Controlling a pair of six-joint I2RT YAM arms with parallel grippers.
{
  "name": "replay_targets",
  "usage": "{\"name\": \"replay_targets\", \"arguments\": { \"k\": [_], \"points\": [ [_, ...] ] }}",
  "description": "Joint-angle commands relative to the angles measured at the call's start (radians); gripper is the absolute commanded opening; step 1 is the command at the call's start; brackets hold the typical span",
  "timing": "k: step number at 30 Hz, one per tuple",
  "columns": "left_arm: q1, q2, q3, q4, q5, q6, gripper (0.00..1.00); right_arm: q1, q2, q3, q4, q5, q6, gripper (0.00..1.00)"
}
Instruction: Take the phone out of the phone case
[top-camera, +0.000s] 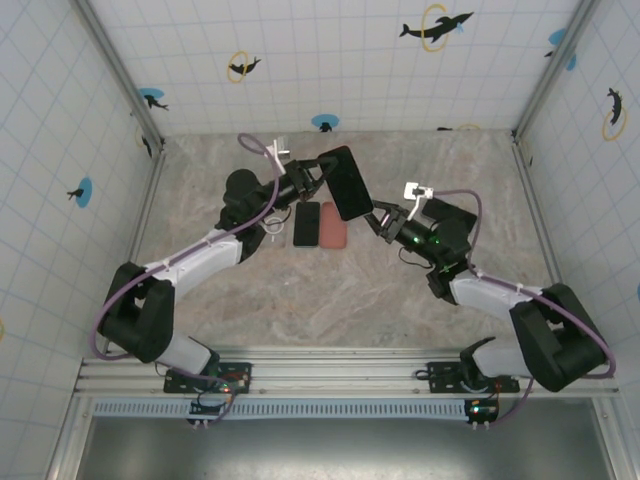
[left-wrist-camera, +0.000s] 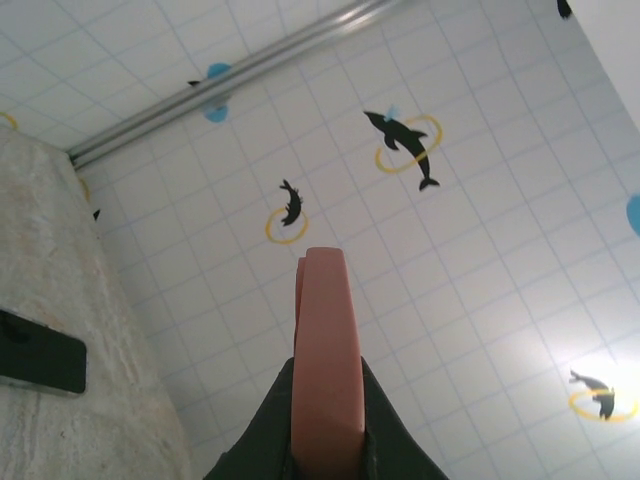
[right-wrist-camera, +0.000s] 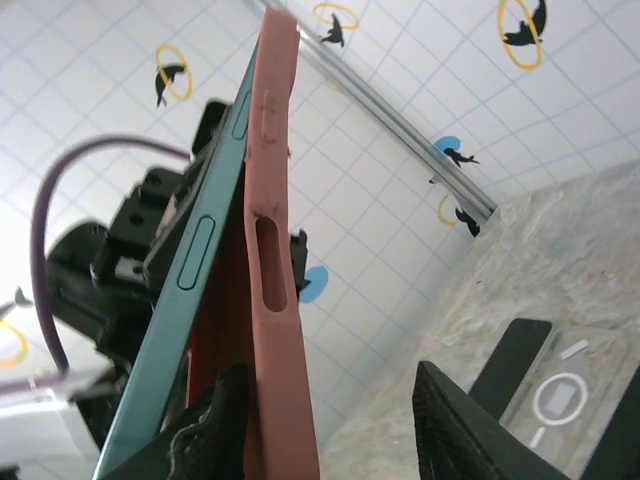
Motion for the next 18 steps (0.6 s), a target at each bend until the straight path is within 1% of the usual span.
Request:
{"name": "replay_targets", "arguments": {
  "k": [1, 2, 3, 5, 8, 13, 14, 15, 17, 18],
  "points": [
    [-0.002, 0.017, -0.017, 0.035, -0.135, -0.06, 0.0, 0.042, 0.011, 0.041, 0.157, 0.046, 0.177, 0.43],
    [-0.002, 0.016, -0.018, 0.019, -0.147, -0.063, 0.0, 0.045, 0.013, 0.039, 0.153, 0.062, 0.209, 0.41],
    [-0.002, 0.013, -0.021, 0.007, -0.158, -0.06, 0.0, 0.046, 0.013, 0.035, 0.15, 0.117, 0.237, 0.39],
    [-0.001, 0.009, -0.032, -0.022, -0.19, -0.059, 0.0, 0.055, 0.015, 0.027, 0.139, 0.154, 0.272, 0.35],
    [-0.002, 0.01, -0.051, -0.024, -0.214, -0.082, 0.0, 0.055, 0.02, 0.03, 0.108, 0.158, 0.302, 0.27],
    [0.008, 0.029, -0.059, -0.022, -0.205, -0.108, 0.0, 0.045, 0.033, 0.032, 0.118, 0.136, 0.364, 0.1],
    [0.01, 0.032, -0.057, -0.03, -0.207, -0.106, 0.0, 0.038, 0.038, 0.031, 0.126, 0.129, 0.381, 0.08],
    [0.012, 0.033, -0.058, -0.035, -0.21, -0.105, 0.01, 0.032, 0.041, 0.029, 0.132, 0.122, 0.394, 0.08],
    [0.015, 0.041, -0.058, -0.036, -0.21, -0.111, 0.12, 0.02, 0.043, 0.019, 0.137, 0.12, 0.42, 0.07],
    [0.017, 0.046, -0.057, -0.028, -0.207, -0.118, 0.15, 0.015, 0.042, 0.014, 0.138, 0.12, 0.429, 0.05]
  ]
}}
